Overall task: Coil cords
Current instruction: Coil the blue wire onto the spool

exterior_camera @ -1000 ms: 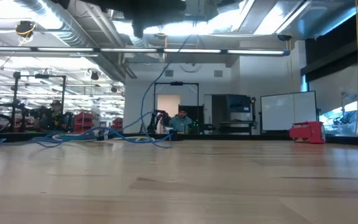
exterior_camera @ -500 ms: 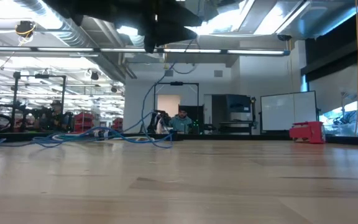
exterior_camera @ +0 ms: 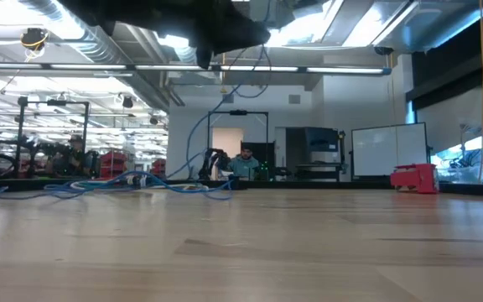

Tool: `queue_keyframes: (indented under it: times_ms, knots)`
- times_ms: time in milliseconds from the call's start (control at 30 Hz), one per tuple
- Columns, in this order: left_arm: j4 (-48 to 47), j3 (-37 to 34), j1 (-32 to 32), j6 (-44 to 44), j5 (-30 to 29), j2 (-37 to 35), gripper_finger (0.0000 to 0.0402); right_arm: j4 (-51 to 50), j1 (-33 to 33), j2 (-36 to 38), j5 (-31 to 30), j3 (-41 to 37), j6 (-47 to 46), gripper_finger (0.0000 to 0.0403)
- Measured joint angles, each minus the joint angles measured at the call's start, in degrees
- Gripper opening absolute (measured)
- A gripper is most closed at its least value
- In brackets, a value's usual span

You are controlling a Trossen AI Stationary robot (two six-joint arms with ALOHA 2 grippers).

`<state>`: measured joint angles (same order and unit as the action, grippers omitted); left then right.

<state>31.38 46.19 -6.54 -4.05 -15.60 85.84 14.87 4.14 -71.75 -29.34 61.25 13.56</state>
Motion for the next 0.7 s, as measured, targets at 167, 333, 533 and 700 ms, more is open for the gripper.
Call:
queue_keyframes:
  times_ms: [167,333,533,700]
  knots:
    - [-9.90,0.02,-0.22,-0.12,-0.02,-0.02,0.0004,1.62,0.00,0.36,0.00,-0.02,0.13,0.0008]
    - [-24.40,-0.02,-0.22,-3.09,-0.06,0.28,0.0005,3.15,-0.05,2.42,-0.02,-0.04,0.46,0.0008]
    - [-38.15,-0.04,-0.63,-6.13,-0.07,2.90,0.0007,4.86,-0.06,4.85,-0.60,-0.04,1.88,0.0008]
    - [-49.05,-0.04,-0.64,-8.68,-0.06,7.53,0.0005,4.93,-0.07,6.65,-1.07,-0.02,2.36,0.0008]
